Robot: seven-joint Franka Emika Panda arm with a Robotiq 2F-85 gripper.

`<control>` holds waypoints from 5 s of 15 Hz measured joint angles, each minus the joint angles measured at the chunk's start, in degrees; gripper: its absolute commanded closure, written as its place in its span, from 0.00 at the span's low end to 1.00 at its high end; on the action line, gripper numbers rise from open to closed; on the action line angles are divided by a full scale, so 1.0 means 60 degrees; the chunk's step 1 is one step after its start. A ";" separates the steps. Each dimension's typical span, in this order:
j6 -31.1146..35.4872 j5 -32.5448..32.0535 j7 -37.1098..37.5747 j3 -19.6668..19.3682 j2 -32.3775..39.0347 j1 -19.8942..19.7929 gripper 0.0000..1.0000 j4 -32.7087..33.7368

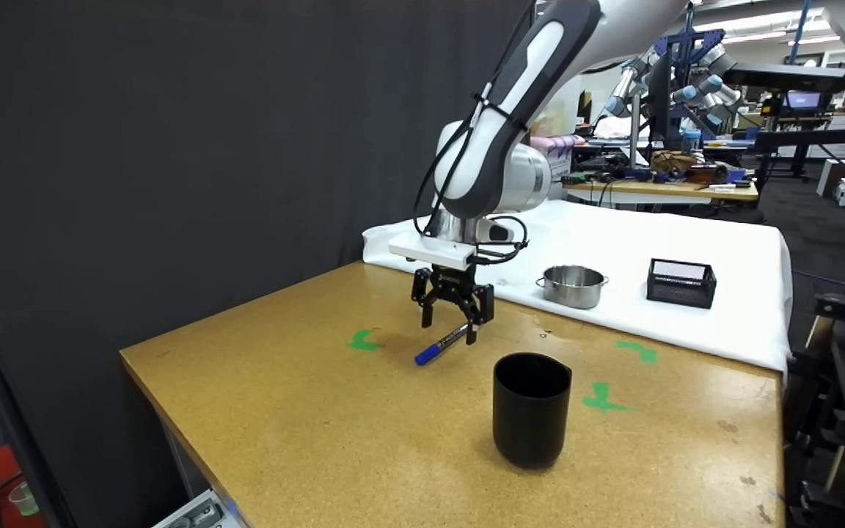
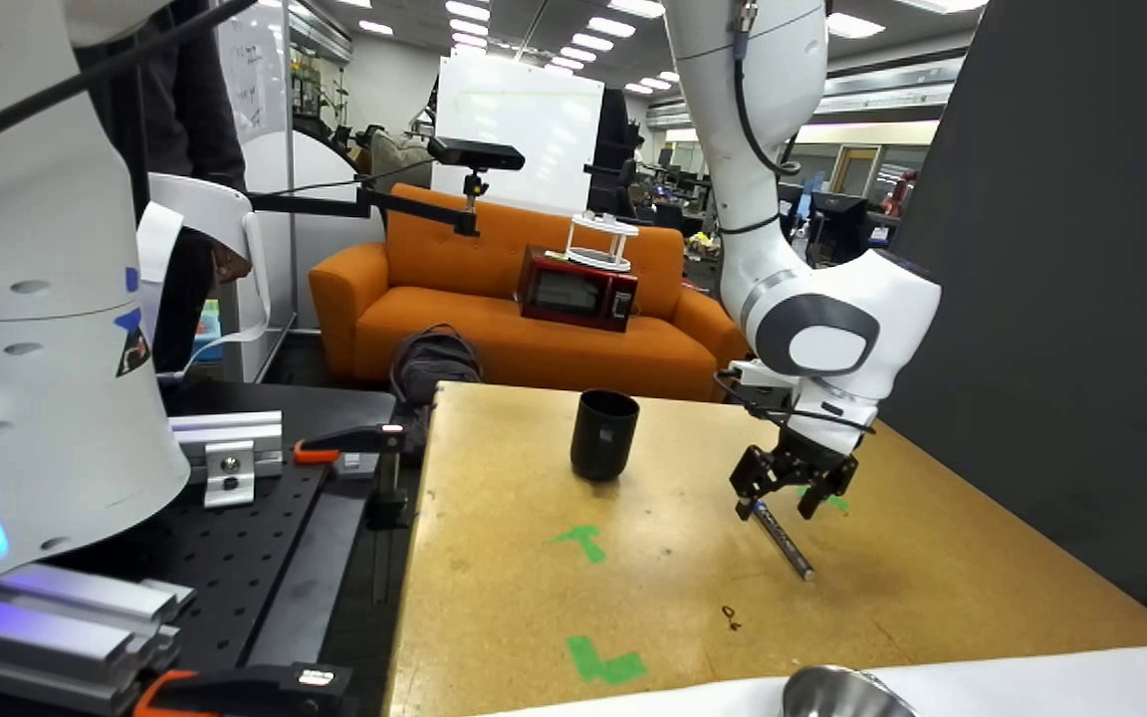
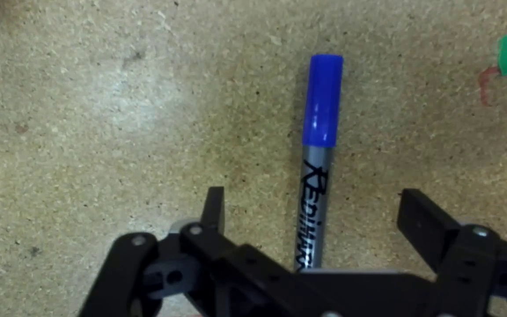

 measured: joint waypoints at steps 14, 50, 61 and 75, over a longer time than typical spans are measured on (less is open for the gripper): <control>-0.0478 0.0712 -0.0330 0.0334 0.0806 -0.0474 0.99 0.1311; -0.2082 0.3636 -0.3304 0.1309 -0.3901 -0.0469 0.96 -0.2974; -0.4725 0.6452 -0.6397 0.1065 -0.3916 -0.0926 0.96 -0.2951; -0.6435 0.7237 -0.8540 0.0632 -0.5028 -0.0718 0.96 -0.5577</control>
